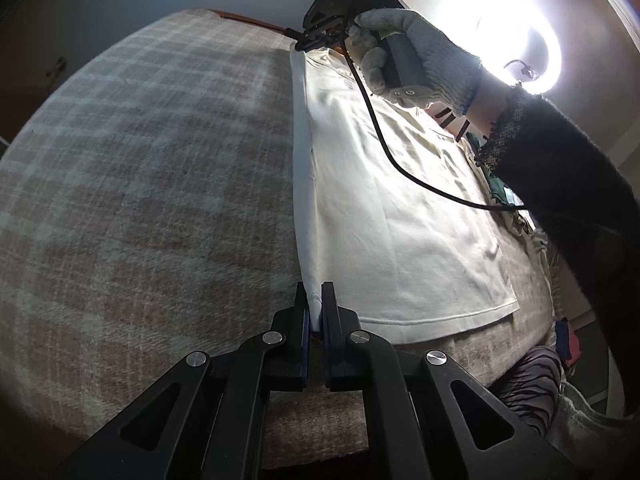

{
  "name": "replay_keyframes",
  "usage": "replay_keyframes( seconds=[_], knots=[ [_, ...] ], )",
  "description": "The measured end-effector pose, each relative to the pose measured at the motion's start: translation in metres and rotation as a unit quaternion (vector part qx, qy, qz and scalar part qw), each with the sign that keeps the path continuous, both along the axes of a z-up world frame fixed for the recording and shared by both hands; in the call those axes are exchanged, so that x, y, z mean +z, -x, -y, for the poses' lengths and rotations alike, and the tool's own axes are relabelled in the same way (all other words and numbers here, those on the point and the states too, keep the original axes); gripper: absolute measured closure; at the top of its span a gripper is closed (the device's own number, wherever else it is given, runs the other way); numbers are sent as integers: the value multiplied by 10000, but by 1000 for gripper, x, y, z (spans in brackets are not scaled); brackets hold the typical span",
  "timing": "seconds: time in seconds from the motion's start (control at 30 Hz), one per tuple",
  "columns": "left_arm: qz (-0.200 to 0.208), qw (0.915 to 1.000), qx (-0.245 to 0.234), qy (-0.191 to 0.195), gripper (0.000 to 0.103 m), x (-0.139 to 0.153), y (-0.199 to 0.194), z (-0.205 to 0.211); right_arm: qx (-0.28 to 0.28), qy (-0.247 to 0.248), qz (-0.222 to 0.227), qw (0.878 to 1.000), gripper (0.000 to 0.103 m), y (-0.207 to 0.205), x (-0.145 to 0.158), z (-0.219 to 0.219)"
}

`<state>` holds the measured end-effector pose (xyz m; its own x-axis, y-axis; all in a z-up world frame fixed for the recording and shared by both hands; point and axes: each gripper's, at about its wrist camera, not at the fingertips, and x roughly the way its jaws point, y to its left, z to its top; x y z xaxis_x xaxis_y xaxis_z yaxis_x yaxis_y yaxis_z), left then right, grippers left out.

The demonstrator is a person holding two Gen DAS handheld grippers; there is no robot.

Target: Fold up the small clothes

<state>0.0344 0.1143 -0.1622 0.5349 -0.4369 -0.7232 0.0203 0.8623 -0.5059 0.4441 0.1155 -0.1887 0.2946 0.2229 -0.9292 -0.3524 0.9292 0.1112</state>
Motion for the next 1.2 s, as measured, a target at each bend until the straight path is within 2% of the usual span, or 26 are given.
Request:
replay_keyframes(
  seconds=[0.07, 0.17, 0.3, 0.5, 0.7, 0.8, 0.97, 1.2],
  knots=[
    [60, 10000, 30, -1, 100, 3, 1, -2, -21, -291, 19, 9996, 103, 1, 6, 0],
    [172, 9997, -42, -163, 100, 9, 2, 5, 137, 16, 52, 9999, 103, 2, 2, -11],
    [341, 9990, -178, -231, 100, 20, 2, 18, 176, -215, 83, 9996, 103, 7, 7, -8],
    [603, 9961, -522, -376, 100, 35, 3, 43, 82, -493, 195, 9986, 103, 13, 36, 31],
    [660, 9926, -914, -457, 100, 39, 0, 70, -138, -440, 356, 9983, 103, 21, 54, 77],
    [645, 9912, -1071, -446, 100, 39, -3, 84, -288, -374, 419, 9980, 103, 22, 54, 100],
    [485, 9895, -1317, -356, 100, 32, -9, 107, -562, -180, 343, 9977, 103, 22, 36, 138],
    [355, 9866, -1524, -467, 100, 22, -17, 128, -765, -42, 261, 9967, 103, 17, 14, 160]
  ],
)
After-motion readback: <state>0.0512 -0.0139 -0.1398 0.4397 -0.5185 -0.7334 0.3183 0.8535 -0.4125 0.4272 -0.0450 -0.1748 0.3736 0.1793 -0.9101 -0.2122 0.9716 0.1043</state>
